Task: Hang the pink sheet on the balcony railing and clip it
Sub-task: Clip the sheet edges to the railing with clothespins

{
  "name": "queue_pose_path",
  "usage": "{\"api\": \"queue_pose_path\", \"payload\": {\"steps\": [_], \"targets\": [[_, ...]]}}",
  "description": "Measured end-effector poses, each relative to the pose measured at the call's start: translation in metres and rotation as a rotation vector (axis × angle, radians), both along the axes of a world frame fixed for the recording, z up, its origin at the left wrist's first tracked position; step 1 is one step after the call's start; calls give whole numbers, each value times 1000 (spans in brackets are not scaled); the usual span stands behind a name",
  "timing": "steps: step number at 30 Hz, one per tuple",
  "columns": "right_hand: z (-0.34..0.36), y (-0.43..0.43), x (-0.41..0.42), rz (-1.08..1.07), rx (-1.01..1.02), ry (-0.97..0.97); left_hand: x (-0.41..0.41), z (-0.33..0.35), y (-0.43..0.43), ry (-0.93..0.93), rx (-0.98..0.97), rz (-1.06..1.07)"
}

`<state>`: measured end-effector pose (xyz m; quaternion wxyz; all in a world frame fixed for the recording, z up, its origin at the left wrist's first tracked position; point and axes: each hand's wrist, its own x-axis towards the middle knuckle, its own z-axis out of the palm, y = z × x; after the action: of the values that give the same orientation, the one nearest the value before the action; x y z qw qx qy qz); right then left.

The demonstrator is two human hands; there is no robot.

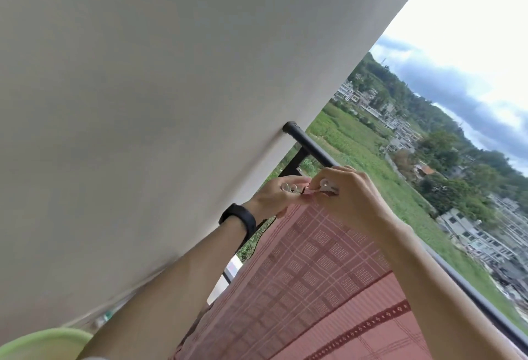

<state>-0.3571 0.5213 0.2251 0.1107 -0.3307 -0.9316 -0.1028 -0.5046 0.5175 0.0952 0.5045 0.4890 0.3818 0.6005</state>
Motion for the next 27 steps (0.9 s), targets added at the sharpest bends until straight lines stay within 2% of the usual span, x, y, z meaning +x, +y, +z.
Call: {"api": "queue_pose_path", "payload": {"steps": [3,5,7,9,11,14,18,20,23,27], "targets": [[14,0,3,-100,-190,221,-2,2,7,99,7,79],[22,8,7,-198,-164,288,-4,-4,9,78,28,118],[27,18,8,-337,-198,154,-5,-9,10,49,47,133],[25,22,5,-441,-356,19,-5,-11,12,19,63,171],[19,27,1,-478,-410,16,-4,-12,11,-17,88,213],[15,29,-7,-456,-333,137,-2,-15,5,-2,88,247],[11,22,-8,-282,-72,158,-3,-8,-5,107,39,270],[7,19,-3,-186,-4,145,-6,1,-4,83,12,181],[5,17,3,-151,8,114,-7,18,-1,-2,-5,-2],[10,12,3,-165,17,135,2,31,6,17,14,83]]}}
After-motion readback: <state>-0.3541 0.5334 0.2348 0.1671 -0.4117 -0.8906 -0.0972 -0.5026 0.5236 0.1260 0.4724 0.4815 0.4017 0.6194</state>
